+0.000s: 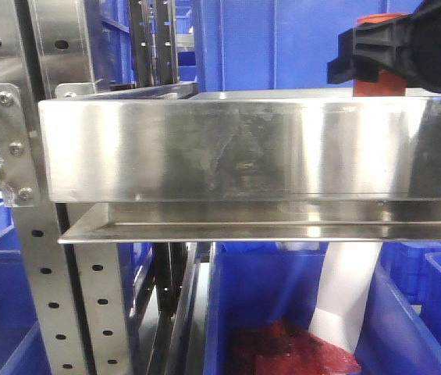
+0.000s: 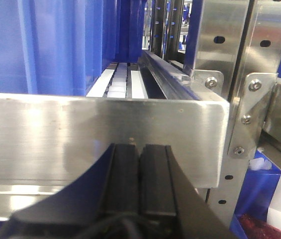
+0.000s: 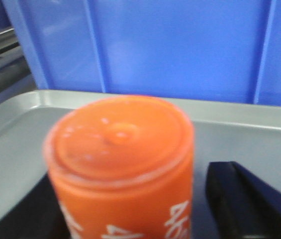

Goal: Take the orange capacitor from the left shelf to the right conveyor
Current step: 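Close the right gripper around the orange cylinder, then lift the orange cylinder with the right gripper and pull it back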

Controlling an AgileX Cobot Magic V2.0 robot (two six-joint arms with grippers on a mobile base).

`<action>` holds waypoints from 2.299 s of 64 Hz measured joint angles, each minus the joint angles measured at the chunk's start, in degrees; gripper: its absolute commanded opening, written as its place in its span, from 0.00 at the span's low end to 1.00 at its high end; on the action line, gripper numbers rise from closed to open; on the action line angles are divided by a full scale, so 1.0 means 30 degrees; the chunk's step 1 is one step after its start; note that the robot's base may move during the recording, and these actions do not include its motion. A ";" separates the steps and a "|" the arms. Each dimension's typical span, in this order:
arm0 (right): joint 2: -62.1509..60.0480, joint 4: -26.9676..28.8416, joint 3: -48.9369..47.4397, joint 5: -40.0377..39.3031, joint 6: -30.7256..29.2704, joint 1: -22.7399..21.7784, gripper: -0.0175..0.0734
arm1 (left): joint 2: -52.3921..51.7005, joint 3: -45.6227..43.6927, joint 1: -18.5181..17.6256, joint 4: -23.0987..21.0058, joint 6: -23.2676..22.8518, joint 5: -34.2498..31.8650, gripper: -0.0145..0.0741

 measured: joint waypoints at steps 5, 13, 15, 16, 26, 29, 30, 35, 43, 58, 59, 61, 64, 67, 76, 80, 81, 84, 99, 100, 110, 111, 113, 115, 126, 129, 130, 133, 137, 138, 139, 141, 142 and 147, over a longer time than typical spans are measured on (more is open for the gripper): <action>0.0000 0.0000 0.0000 -0.0036 0.0000 0.0000 0.57 | 0.0000 0.0000 0.0000 0.0000 0.0000 0.0000 0.02; 0.0000 0.0012 0.0000 -0.0036 0.0000 0.0000 0.42 | 0.0000 0.0000 0.0000 0.0000 0.0000 0.0000 0.02; 0.0000 0.0012 0.0000 0.0004 0.0000 0.0000 0.39 | 0.0000 0.0000 0.0000 0.0000 0.0000 0.0000 0.02; -0.0035 0.0012 0.0000 0.0086 0.0000 0.0000 0.38 | 0.0000 0.0000 0.0000 0.0000 0.0000 0.0000 0.02; -0.0841 0.0012 0.0000 0.0584 0.0000 0.0000 0.34 | 0.0000 0.0000 0.0000 0.0000 0.0000 0.0000 0.02; -0.1306 0.0012 0.0000 0.0807 0.0000 0.0000 0.34 | 0.0000 0.0000 0.0000 0.0000 0.0000 0.0000 0.02; -0.1484 -0.0025 0.0000 0.0888 0.0000 0.0000 0.34 | 0.0000 0.0000 0.0000 0.0000 0.0000 0.0000 0.02; -0.2704 -0.0232 0.0000 0.1600 0.0000 0.0000 0.34 | 0.0000 0.0000 0.0000 0.0000 0.0000 0.0000 0.02; -0.4831 -0.0998 0.0000 0.3653 0.0000 0.0000 0.34 | 0.0000 0.0000 0.0000 0.0000 0.0000 0.0000 0.02; -0.9527 -0.1907 0.0914 0.7683 0.0000 -0.0087 0.34 | 0.0000 0.0000 0.0000 0.0000 0.0000 0.0000 0.02; -0.9833 -0.1907 0.1055 0.7863 0.0000 -0.0087 0.34 | 0.0000 0.0000 0.0000 0.0000 0.0000 0.0000 0.02; -1.0435 -0.1919 0.1368 0.8108 0.0000 -0.0087 0.34 | 0.0000 0.0000 0.0000 0.0000 0.0000 0.0000 0.02; -1.1508 -0.1951 0.1954 0.8665 0.0000 -0.0087 0.34 | 0.0000 0.0000 0.0000 0.0000 0.0000 0.0000 0.02; -1.2579 -0.1951 0.2517 0.9305 0.0000 -0.0087 0.34 | 0.0000 0.0000 0.0000 0.0000 0.0000 0.0000 0.02; -1.5706 -0.1951 0.3568 1.1652 0.0000 -0.0087 0.34 | 0.0000 0.0000 0.0000 0.0000 0.0000 0.0000 0.02; -1.7062 -0.1951 0.3638 1.2790 0.0000 -0.0087 0.34 | 0.0000 0.0000 0.0000 0.0000 0.0000 0.0000 0.02; -1.7363 -0.1951 0.3638 1.3033 0.0000 -0.0087 0.34 | 0.0000 0.0000 0.0000 0.0000 0.0000 0.0000 0.02; -1.8221 -0.1951 0.3638 1.3832 0.0000 -0.0087 0.34 | 0.0000 0.0000 0.0000 0.0000 0.0000 0.0000 0.02; -2.2224 -0.1951 0.3550 1.6239 0.0000 -0.0087 0.34 | 0.0000 0.0000 0.0000 0.0000 0.0000 0.0000 0.02; -2.2419 -0.1951 0.3491 1.6404 0.0000 -0.0087 0.34 | 0.0000 0.0000 0.0000 0.0000 0.0000 0.0000 0.02; -2.3993 -0.1951 0.3091 1.7735 0.0000 -0.0087 0.34 | 0.0000 0.0000 0.0000 0.0000 0.0000 0.0000 0.02; -2.4083 -0.1951 0.3081 1.7835 0.0000 -0.0087 0.34 | 0.0000 0.0000 0.0000 0.0000 0.0000 0.0000 0.02; -2.4235 -0.1951 0.3052 1.7918 0.0000 -0.0087 0.34 | 0.0000 0.0000 0.0000 0.0000 0.0000 0.0000 0.02; -2.4331 -0.1951 0.3052 1.8013 0.0000 -0.0087 0.34 | 0.0000 0.0000 0.0000 0.0000 0.0000 0.0000 0.02; -2.4430 -0.1951 0.3052 1.8123 0.0000 -0.0087 0.34 | 0.0000 0.0000 0.0000 0.0000 0.0000 0.0000 0.02; -2.4430 -0.1951 0.3052 1.8123 0.0000 -0.0087 0.34 | 0.0000 0.0000 0.0000 0.0000 0.0000 0.0000 0.02; -2.4430 -0.1951 0.3052 1.8123 0.0000 -0.0087 0.34 | 0.0000 0.0000 0.0000 0.0000 0.0000 0.0000 0.02; -2.4430 -0.1951 0.3052 1.8123 0.0000 -0.0087 0.34 | 0.0000 0.0000 0.0000 0.0000 0.0000 0.0000 0.02; -2.4430 -0.1951 0.3052 1.8123 0.0000 -0.0087 0.34 | 0.0000 0.0000 0.0000 0.0000 0.0000 0.0000 0.02; -2.4430 -0.1951 0.3052 1.8123 0.0000 -0.0087 0.34 | 0.0000 0.0000 0.0000 0.0000 0.0000 0.0000 0.02; -2.4430 -0.1951 0.3052 1.8123 0.0000 -0.0087 0.34 | 0.0000 0.0000 0.0000 0.0000 0.0000 0.0000 0.02; -2.4430 -0.1951 0.3052 1.8123 0.0000 -0.0087 0.34 | 0.0000 0.0000 0.0000 0.0000 0.0000 0.0000 0.02; -2.4430 -0.1951 0.3052 1.8123 0.0000 -0.0087 0.34 | 0.0000 0.0000 0.0000 0.0000 0.0000 0.0000 0.02; -2.4430 -0.1951 0.3052 1.8123 0.0000 -0.0087 0.34 | 0.0000 0.0000 0.0000 0.0000 0.0000 0.0000 0.02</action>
